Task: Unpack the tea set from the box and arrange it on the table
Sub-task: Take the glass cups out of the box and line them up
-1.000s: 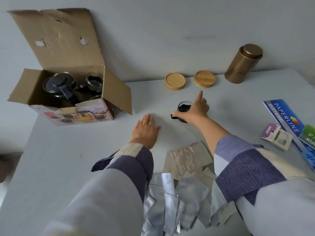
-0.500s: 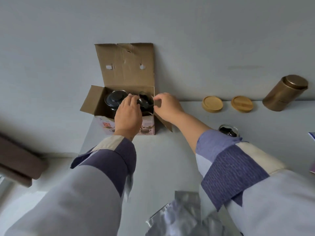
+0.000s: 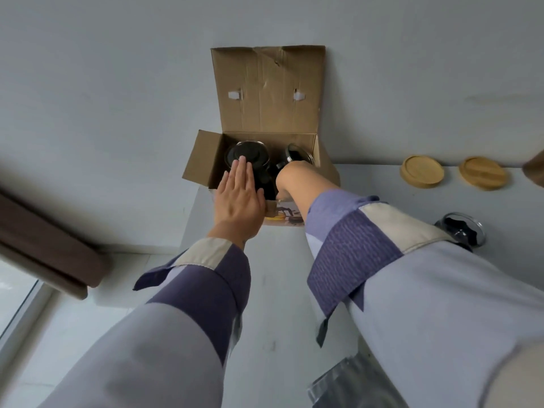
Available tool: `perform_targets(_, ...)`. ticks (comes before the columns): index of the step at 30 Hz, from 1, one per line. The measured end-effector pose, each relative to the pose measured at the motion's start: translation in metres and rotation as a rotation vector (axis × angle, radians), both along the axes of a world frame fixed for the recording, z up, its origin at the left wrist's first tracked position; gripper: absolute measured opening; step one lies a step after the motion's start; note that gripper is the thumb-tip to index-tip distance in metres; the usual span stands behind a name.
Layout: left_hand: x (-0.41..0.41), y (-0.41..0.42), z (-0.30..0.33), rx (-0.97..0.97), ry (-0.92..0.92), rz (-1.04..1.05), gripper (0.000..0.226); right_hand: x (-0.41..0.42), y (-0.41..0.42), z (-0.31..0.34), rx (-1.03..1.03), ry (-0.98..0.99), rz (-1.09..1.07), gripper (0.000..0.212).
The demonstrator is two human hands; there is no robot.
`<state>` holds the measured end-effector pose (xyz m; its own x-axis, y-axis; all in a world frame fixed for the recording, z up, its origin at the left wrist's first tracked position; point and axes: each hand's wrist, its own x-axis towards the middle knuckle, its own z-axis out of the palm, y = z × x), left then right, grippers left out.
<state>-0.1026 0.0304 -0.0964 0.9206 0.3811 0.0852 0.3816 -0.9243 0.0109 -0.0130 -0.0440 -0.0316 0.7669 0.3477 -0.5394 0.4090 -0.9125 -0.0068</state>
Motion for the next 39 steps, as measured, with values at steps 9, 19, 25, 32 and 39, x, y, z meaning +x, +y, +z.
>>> perform_targets(9, 0.000, 0.003, -0.005, 0.013, -0.016, -0.013, 0.059, -0.004, 0.004, -0.025, -0.042, 0.014, -0.037, 0.045)
perform_targets(19, 0.001, 0.000, -0.002, 0.016, 0.031, 0.002, 0.059, 0.002, 0.004, -0.005, 0.064, -0.130, -0.198, 0.040)
perform_targets(25, 0.000, 0.002, -0.003, 0.030, 0.053, -0.010, 0.060, -0.002, -0.004, 0.019, 0.035, -0.253, -0.121, 0.074)
perform_targets(32, -0.001, 0.000, -0.002, 0.032, 0.066, -0.004, 0.059, 0.002, -0.046, 0.025, 0.537, -0.223, -0.244, 0.097)
perform_targets(39, 0.000, -0.001, 0.000, 0.048, 0.086, 0.008, 0.059, -0.005, -0.078, 0.012, 0.991, -0.220, -0.451, 0.074)
